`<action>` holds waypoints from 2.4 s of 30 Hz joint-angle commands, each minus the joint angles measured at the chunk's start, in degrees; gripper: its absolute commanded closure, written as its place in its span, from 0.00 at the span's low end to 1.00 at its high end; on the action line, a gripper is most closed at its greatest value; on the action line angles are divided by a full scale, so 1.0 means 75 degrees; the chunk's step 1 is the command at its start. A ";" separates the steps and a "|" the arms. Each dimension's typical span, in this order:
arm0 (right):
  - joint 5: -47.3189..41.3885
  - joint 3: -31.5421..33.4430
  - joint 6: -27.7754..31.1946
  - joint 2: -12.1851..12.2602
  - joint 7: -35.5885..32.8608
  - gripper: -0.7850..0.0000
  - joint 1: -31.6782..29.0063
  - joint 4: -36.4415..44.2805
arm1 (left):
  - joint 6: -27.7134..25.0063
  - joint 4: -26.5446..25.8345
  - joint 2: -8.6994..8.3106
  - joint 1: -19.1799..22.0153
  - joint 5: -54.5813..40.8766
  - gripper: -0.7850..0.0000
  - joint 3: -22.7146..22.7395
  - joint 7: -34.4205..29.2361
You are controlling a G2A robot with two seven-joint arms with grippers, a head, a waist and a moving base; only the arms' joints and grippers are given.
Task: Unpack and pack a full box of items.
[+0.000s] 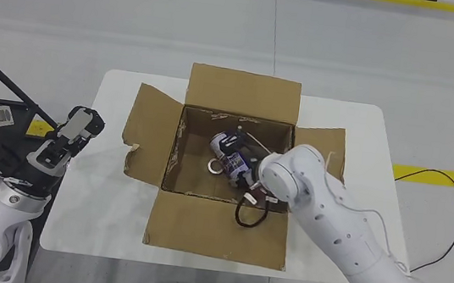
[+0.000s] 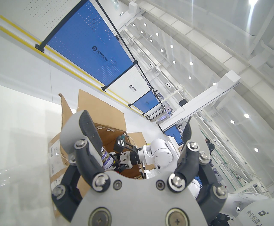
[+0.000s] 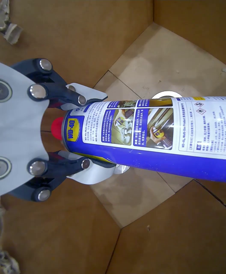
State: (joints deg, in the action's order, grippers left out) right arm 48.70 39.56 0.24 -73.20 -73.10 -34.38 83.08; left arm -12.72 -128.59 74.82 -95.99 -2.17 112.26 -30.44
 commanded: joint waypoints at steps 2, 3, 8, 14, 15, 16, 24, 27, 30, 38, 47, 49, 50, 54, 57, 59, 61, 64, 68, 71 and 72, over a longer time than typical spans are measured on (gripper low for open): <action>-0.0044 -0.0015 0.0006 -0.0039 0.0043 0.88 -0.0001 -0.0103 | 0.0000 0.0000 0.0000 0.0000 0.0000 0.00 0.0000 0.0000; -0.0051 -0.0017 0.0006 -0.0049 0.0050 0.79 -0.0005 -0.0122 | 0.0000 0.0000 0.0000 0.0000 0.0000 0.00 0.0000 0.0000; -0.0059 0.0026 0.0017 -0.0082 0.0042 0.59 -0.0011 -0.0104 | 0.0000 0.0000 0.0000 0.0000 0.0000 0.00 0.0000 0.0000; -0.0163 0.0439 0.0011 -0.0014 0.0135 0.33 -0.0153 0.0391 | 0.0000 0.0000 0.0000 0.0000 0.0000 0.00 0.0000 0.0000; -0.0206 0.0547 0.0015 0.0011 0.0144 0.20 -0.0209 0.0531 | 0.0000 0.0000 0.0000 0.0000 0.0000 0.00 0.0000 0.0000; -0.0240 0.0659 0.0019 0.0039 0.0129 0.00 -0.0269 0.0673 | 0.0000 0.0000 0.0000 0.0000 0.0000 0.00 0.0000 0.0000; -0.0155 0.1067 0.0163 0.0183 -0.0090 0.00 -0.0680 0.1255 | 0.0000 0.0000 0.0000 0.0000 0.0000 0.00 0.0000 0.0000; -0.0173 0.1305 0.0153 0.0223 0.0051 0.00 -0.0754 0.1472 | 0.0000 0.0000 0.0000 0.0000 0.0000 0.00 0.0000 0.0000; -0.0337 0.1794 0.0095 0.0299 0.0304 0.00 -0.0904 0.1945 | 0.0000 0.0000 0.0000 0.0000 0.0000 0.00 0.0000 0.0000; -0.1328 0.3853 0.0057 0.0595 0.1136 0.00 -0.1989 0.3794 | 0.0000 0.0000 0.0000 0.0000 0.0000 0.00 0.0000 0.0000; -0.3779 0.6372 0.0193 0.0790 0.2142 0.00 -0.3506 0.4872 | 0.0000 0.0000 0.0000 0.0000 0.0000 0.00 0.0000 0.0000; -0.4506 0.6835 0.0073 0.0807 0.2258 0.00 -0.3764 0.4932 | 0.0000 0.0000 0.0000 0.0000 0.0000 0.00 0.0000 0.0000; -0.4599 0.7034 0.0014 0.0828 0.2232 0.00 -0.3856 0.4951 | 0.0000 0.0000 0.0000 0.0000 0.0000 0.00 0.0000 0.0000; -0.4599 0.7034 0.0014 0.0828 0.2232 0.00 -0.3856 0.4951 | 0.0000 0.0000 0.0000 0.0000 0.0000 0.00 0.0000 0.0000; -0.4599 0.7034 0.0014 0.0828 0.2232 0.00 -0.3856 0.4951 | 0.0000 0.0000 0.0000 0.0000 0.0000 0.00 0.0000 0.0000; -0.4599 0.7034 0.0014 0.0828 0.2232 0.00 -0.3856 0.4951 | 0.0305 0.0227 -0.0002 0.0019 -0.0053 0.00 -0.0043 0.0059; -0.4537 0.7020 0.0056 0.0832 0.2395 0.00 -0.3951 0.4960 | 0.0963 0.0636 -0.0014 0.0235 0.0008 0.00 -0.0149 0.0246; -0.4752 0.7212 0.0091 0.0856 0.2588 0.00 -0.4054 0.4840 | 0.1849 0.1215 -0.0019 0.0661 -0.0007 0.00 -0.0382 0.0649; -0.5451 0.7669 0.0062 0.0889 0.2757 0.00 -0.4162 0.4634 | 0.2747 0.1835 -0.0087 0.1193 0.0228 0.00 -0.0623 0.0316; -0.6042 0.8043 0.0055 0.0928 0.2628 0.00 -0.4269 0.4442 | 0.2933 0.2117 -0.0151 0.1480 0.0207 0.00 -0.0724 -0.0282; -0.6158 0.8161 0.0052 0.0947 0.2550 0.00 -0.4297 0.4373 | 0.2905 0.2169 -0.0174 0.1539 0.0124 0.00 -0.0710 -0.0536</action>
State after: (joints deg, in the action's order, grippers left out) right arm 3.86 99.72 0.66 -66.25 -53.26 -66.37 116.47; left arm 9.31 -112.84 73.71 -84.97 -0.44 106.90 -31.98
